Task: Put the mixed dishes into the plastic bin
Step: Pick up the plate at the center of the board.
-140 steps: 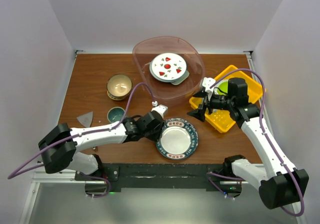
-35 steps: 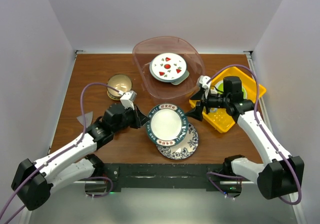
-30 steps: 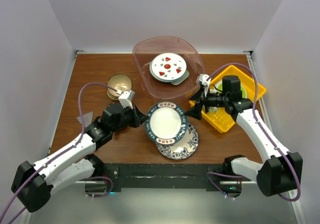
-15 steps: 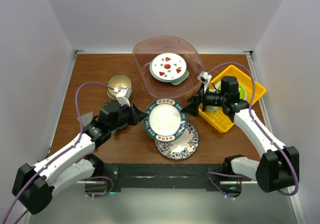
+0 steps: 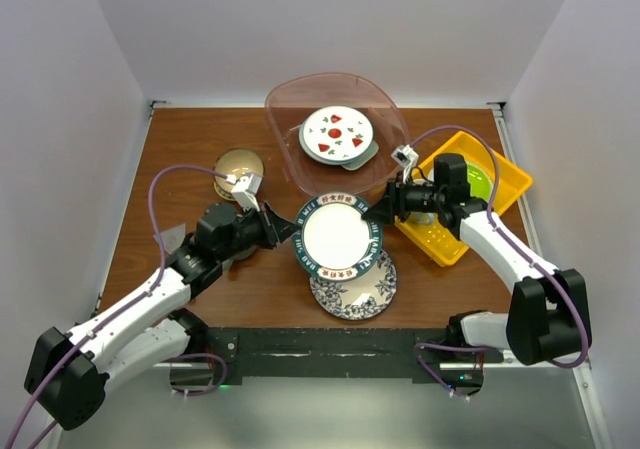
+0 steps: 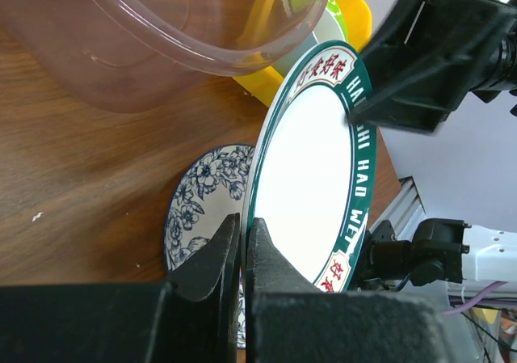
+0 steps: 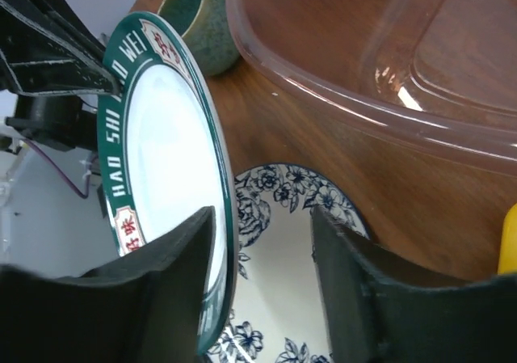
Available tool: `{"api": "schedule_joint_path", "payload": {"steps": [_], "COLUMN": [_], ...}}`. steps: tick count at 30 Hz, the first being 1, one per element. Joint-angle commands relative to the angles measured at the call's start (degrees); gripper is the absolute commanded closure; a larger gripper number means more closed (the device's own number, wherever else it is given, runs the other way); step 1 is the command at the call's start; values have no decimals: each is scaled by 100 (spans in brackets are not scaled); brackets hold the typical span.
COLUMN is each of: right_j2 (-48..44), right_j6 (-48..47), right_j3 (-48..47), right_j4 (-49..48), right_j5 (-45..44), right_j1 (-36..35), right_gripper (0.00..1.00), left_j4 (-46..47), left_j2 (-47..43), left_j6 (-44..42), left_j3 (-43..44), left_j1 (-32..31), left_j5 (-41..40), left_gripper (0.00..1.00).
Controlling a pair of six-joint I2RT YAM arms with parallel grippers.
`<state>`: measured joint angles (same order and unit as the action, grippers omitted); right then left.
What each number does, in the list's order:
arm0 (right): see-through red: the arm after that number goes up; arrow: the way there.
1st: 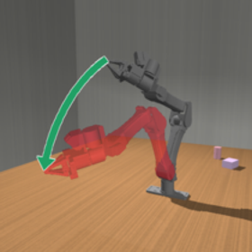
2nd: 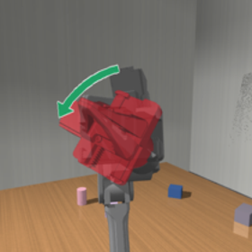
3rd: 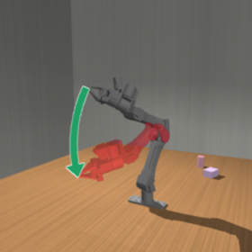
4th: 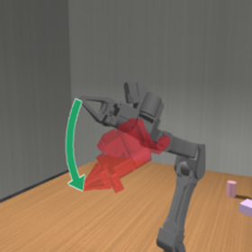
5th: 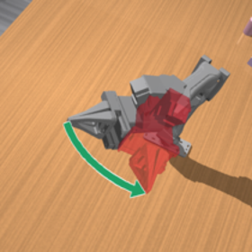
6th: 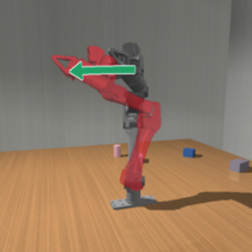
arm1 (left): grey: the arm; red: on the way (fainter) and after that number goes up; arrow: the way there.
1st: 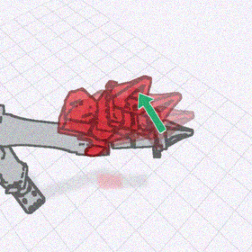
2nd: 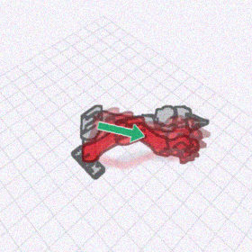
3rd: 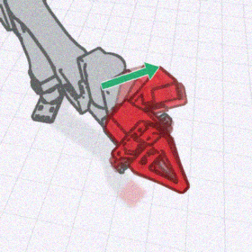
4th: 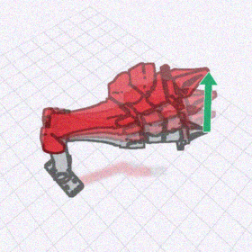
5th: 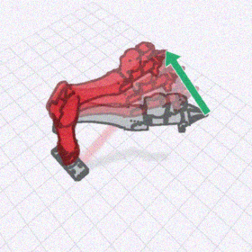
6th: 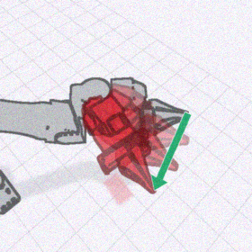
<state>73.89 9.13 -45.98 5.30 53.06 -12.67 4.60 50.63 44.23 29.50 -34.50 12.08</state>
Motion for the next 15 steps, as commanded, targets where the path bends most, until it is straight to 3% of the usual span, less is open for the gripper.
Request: {"api": "schedule_joint_path", "payload": {"steps": [1,3,5,11,13,14,15], "right_j2": [3,38,47,-32,-59,-59,-67], "right_j6": [247,291,309,152,46,-102,-165], "right_j3": [1,-16,-52,-166,-219,-245,-271], "right_j4": [-328,-345,-337,-223,-152,-48,-12], "right_j5": [134,222,275,512,670,714,784], "right_j1": [-78,-96,-96,-87,-87,-78,-87], "right_gripper": [70,89,99,100,100,100,100], "left_j4": [814,902,989,1122,1043,991,851], "left_j2": [8,69,113,263,254,237,202], "left_j6": [271,288,279,51,-141,-221,-291], "left_j3": [-5,-5,-14,-49,-58,-58,-58], "left_j1": [57,49,49,49,49,49,57], "left_j5": [172,199,295,682,752,761,761], "left_gripper": [100,100,100,100,87,68,57]}}
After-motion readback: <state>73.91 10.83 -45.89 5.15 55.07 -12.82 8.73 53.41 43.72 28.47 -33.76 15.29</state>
